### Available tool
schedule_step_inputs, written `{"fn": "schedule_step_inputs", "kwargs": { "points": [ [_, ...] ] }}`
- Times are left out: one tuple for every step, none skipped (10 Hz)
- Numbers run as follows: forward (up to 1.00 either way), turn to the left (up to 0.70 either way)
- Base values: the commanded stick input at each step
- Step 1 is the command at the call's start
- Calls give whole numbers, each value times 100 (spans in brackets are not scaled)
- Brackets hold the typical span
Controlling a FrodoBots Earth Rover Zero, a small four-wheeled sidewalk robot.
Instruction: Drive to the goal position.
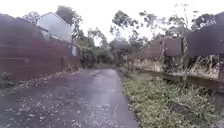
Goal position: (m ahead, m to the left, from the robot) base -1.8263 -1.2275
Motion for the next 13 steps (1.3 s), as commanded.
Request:
{"fn": "schedule_step_inputs", "kwargs": {
  "points": [
    [4,2],
    [4,2],
    [4,2],
    [4,2],
    [4,2],
    [4,2],
    [4,2],
    [4,2],
    [4,2],
    [4,2],
    [4,2],
    [4,2],
    [4,2]
  ]
}}
